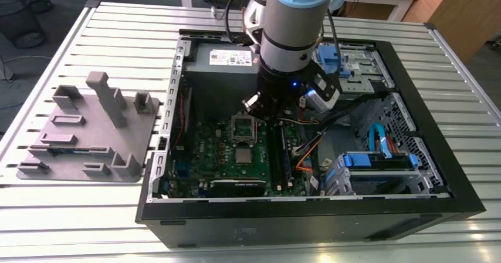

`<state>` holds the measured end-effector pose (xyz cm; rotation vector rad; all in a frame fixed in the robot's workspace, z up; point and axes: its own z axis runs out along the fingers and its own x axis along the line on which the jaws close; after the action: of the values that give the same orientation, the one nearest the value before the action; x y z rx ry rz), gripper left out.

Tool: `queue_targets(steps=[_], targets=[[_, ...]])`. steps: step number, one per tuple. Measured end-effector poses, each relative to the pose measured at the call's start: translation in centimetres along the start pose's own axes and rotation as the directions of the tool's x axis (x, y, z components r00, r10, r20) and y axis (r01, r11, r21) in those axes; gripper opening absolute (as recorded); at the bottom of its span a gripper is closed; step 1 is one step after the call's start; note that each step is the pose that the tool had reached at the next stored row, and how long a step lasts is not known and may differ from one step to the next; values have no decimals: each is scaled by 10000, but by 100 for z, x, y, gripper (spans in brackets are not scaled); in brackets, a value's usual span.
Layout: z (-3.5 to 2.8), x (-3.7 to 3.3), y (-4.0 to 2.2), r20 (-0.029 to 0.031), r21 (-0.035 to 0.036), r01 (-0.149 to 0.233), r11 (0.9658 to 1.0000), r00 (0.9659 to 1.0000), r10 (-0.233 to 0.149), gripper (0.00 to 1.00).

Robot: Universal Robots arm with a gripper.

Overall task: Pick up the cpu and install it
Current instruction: 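Close the cpu cover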

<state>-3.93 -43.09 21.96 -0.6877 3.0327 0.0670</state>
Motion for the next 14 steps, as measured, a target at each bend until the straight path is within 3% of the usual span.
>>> queue_targets(steps=[14], targets=[[95,-10,90,0,-1,-3,10000,10000,3,11]])
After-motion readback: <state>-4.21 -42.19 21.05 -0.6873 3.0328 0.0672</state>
